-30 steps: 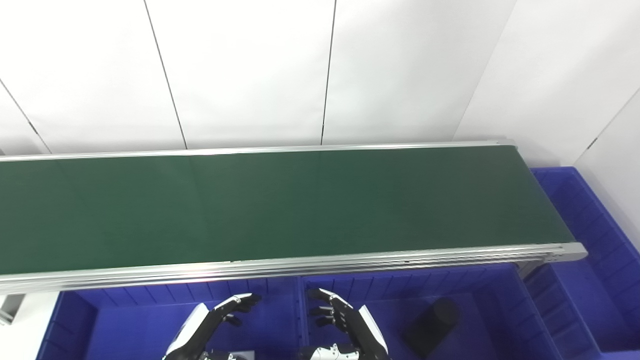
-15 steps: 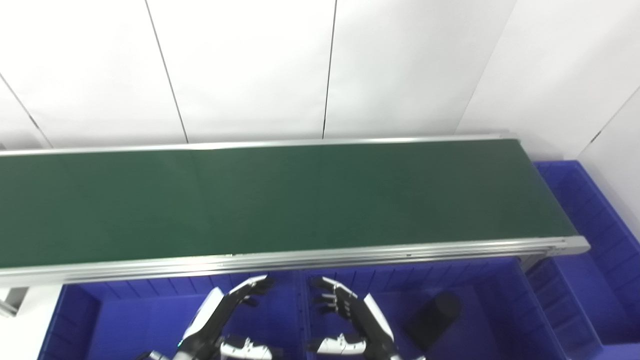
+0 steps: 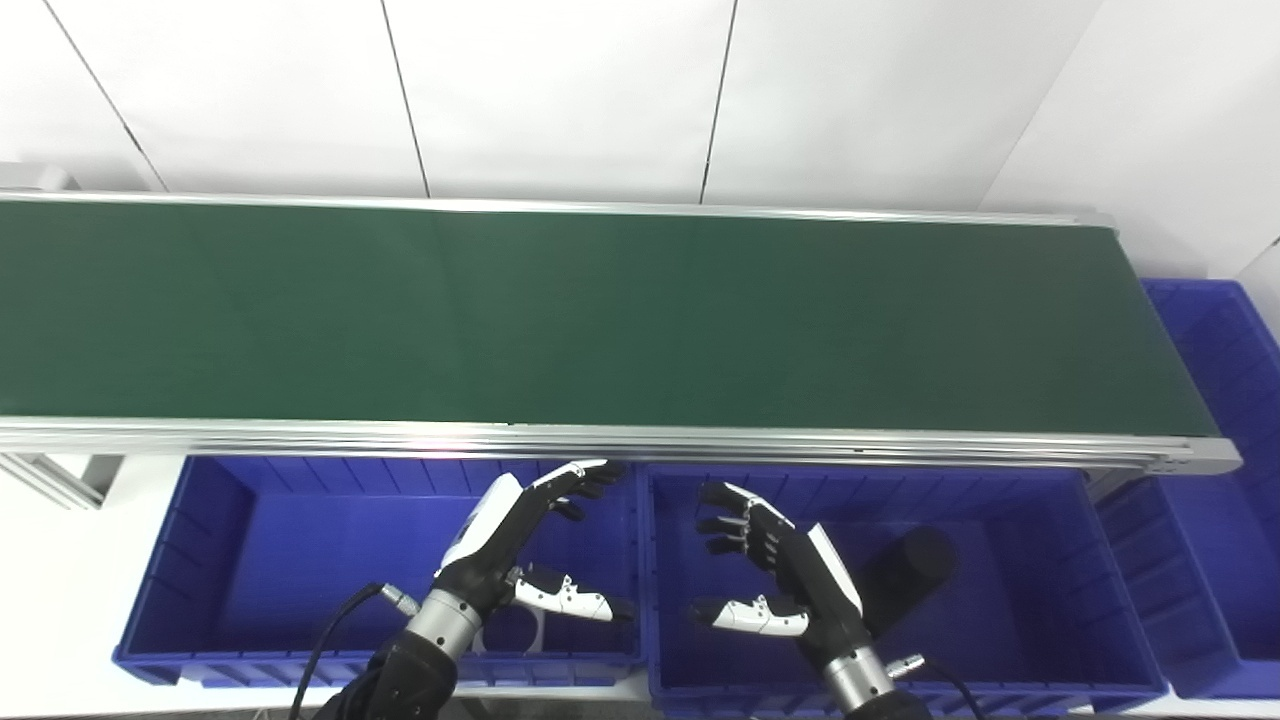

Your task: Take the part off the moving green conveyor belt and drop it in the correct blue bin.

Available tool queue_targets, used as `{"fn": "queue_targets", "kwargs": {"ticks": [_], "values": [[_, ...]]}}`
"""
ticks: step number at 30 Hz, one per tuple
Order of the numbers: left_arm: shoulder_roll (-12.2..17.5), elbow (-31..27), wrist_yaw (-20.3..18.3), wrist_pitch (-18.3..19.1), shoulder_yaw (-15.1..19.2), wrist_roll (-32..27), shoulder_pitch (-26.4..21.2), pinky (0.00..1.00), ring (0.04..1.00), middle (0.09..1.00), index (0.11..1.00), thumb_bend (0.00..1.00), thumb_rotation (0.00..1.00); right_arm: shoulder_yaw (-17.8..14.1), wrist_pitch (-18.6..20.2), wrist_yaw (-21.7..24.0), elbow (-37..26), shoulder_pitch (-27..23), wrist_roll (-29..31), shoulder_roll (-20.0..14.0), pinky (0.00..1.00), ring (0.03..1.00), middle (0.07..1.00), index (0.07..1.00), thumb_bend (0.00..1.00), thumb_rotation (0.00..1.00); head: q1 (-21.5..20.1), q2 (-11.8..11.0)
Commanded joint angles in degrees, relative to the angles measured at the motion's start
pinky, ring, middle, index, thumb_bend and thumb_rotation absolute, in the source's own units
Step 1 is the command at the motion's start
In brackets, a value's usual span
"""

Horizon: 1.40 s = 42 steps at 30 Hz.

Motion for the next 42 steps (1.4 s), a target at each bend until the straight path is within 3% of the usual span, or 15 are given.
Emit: {"fn": "queue_targets", "kwargs": {"ticks": [1,8,42], "values": [[-0.09,-1.47,0.42,-1.43,0.51,-0.25,-0.28,0.67,0.769,0.810,0.806,0.94,0.24,-0.48,-2.77,0.57,-1.95,-0.21,0.24,0.46,0.70,0.761,0.855,0.823,0.94,0.35,0.05,0.07],[-0.22,-1.92,-0.07,-1.73,0.67,-0.54,0.44,0.68,0.770,0.808,0.804,0.94,0.24,-1.10,-2.77,1.11,-2.03,0.32,-0.05,0.90,0.71,0.768,0.862,0.830,0.94,0.36,0.38,-1.24],[-0.35,0.59,-1.31,-6.66,1.02,-3.45,0.93,0.69,0.766,0.795,0.783,0.95,0.24,-1.16,-2.77,0.58,-1.32,0.36,-0.72,1.85,0.70,0.769,0.862,0.825,0.93,0.31,0.26,-2.35]]}}
